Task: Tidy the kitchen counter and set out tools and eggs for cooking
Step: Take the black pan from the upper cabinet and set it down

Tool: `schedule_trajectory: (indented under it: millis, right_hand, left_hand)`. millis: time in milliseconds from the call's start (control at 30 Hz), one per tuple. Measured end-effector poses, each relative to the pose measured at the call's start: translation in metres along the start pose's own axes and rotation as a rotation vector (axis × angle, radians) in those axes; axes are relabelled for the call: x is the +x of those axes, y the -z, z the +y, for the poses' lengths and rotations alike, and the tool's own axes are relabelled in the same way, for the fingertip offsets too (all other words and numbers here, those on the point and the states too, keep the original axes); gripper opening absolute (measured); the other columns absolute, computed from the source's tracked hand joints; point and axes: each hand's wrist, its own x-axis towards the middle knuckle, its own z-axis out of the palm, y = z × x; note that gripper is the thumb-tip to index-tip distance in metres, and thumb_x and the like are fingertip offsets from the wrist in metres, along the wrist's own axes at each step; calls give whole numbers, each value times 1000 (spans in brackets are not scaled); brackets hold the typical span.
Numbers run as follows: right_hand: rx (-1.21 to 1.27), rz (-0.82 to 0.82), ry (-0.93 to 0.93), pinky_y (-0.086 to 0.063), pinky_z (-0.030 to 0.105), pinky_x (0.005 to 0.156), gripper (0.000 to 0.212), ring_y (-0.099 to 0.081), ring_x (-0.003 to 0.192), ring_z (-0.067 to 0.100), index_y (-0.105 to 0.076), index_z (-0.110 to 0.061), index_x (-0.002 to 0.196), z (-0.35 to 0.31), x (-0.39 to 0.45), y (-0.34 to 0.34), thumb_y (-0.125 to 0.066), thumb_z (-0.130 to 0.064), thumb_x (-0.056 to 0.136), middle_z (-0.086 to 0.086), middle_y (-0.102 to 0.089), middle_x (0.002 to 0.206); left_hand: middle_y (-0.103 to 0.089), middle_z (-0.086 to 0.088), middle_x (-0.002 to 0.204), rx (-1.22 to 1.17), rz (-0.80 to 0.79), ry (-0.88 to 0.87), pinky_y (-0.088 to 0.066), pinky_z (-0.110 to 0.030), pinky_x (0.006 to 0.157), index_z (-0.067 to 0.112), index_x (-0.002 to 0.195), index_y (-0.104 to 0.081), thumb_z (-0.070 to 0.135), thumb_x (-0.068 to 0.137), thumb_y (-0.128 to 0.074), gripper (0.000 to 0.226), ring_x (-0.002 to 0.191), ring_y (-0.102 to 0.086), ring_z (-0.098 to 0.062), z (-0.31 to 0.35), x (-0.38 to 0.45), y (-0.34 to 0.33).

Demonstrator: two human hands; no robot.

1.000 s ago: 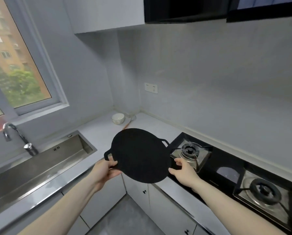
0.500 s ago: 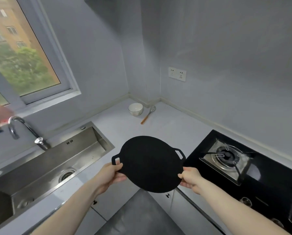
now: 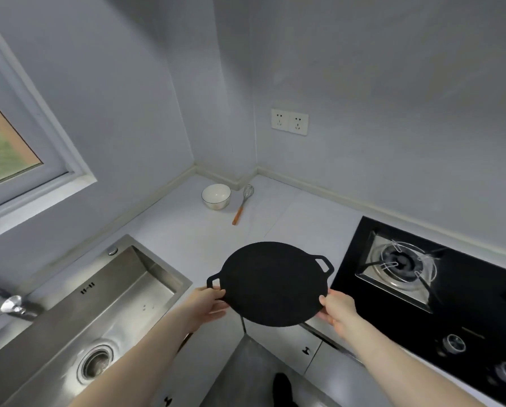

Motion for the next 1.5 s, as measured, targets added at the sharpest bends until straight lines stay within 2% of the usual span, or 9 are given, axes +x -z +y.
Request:
schedule_trajectory:
  millis: [233, 367, 467, 567, 900, 1033, 1167, 1267, 1500]
  right_hand:
    - [121, 95, -34, -58, 38, 77, 36, -69, 88, 24, -64, -4, 128, -33, 72, -22, -48, 10, 99, 11, -67, 111]
    - [161, 149, -61, -57, 38, 78, 36, -68, 98, 30, -64, -4, 128, -55, 119, -42, -50, 10, 98, 14, -68, 118]
    - [195, 155, -74, -58, 40, 83, 38, -67, 86, 25, -62, -3, 131, -69, 139, -56, -49, 11, 98, 10, -67, 101]
    - [217, 170, -85, -58, 42, 89, 42, -67, 88, 26, -59, -5, 137, -78, 154, -66, -47, 10, 99, 13, -66, 111]
    - [283, 263, -127, -55, 45, 94, 45, -64, 97, 33, -53, -1, 141, -97, 192, -88, -46, 12, 99, 23, -61, 135]
    - [301, 279, -128, -53, 47, 100, 44, -65, 85, 32, -52, 1, 140, -105, 204, -99, -45, 13, 98, 24, -61, 133]
    - [308, 315, -133, -53, 48, 101, 46, -62, 99, 35, -51, 1, 141, -113, 222, -105, -48, 14, 97, 24, -61, 129]
    - [335, 325, -142, -52, 48, 103, 45, -62, 100, 34, -52, 1, 139, -118, 232, -110, -48, 14, 96, 21, -61, 118]
    - [269, 333, -175, -55, 43, 97, 42, -64, 91, 31, -54, 3, 135, -121, 262, -110, -53, 13, 95, 25, -62, 127]
  left_hand:
    - [-69, -17, 126, -13, -39, -3, -61, -33, 70, 3, 122, -65, 6, 94, -65, 28, 96, -74, -25, 52, 76, -19]
    - [-68, -10, 122, 129, -41, -36, -61, -32, 68, 14, 146, -39, 11, 90, -70, 64, 100, -72, -26, 86, 117, -25]
    - [-63, -7, 128, 280, -40, -92, -59, -32, 71, 20, 151, -36, 10, 88, -69, 72, 99, -68, -25, 101, 138, -23]
    - [-57, -5, 135, 353, -35, -66, -58, -31, 70, 23, 151, -39, 11, 86, -72, 73, 104, -65, -25, 109, 162, -17]
    - [-13, -2, 168, 1236, 51, -100, -35, -33, 117, 24, 158, -28, 28, 88, -56, 76, 149, -32, -26, 118, 220, 32]
    - [0, -4, 170, 1239, 76, -13, -38, -33, 114, 25, 160, -19, 28, 84, -59, 86, 149, -31, -29, 120, 238, 49]
    - [1, -7, 169, 1245, 73, -5, -36, -34, 116, 23, 161, -13, 33, 81, -70, 99, 150, -28, -33, 127, 255, 52]
    - [-17, -6, 156, 1284, 66, -37, -45, -38, 106, 20, 153, -20, 41, 74, -81, 102, 135, -37, -35, 125, 266, 50]
    - [-3, -4, 154, 1385, 163, -33, -57, -42, 88, 24, 153, -2, 47, 61, -92, 131, 129, -31, -39, 124, 280, 37]
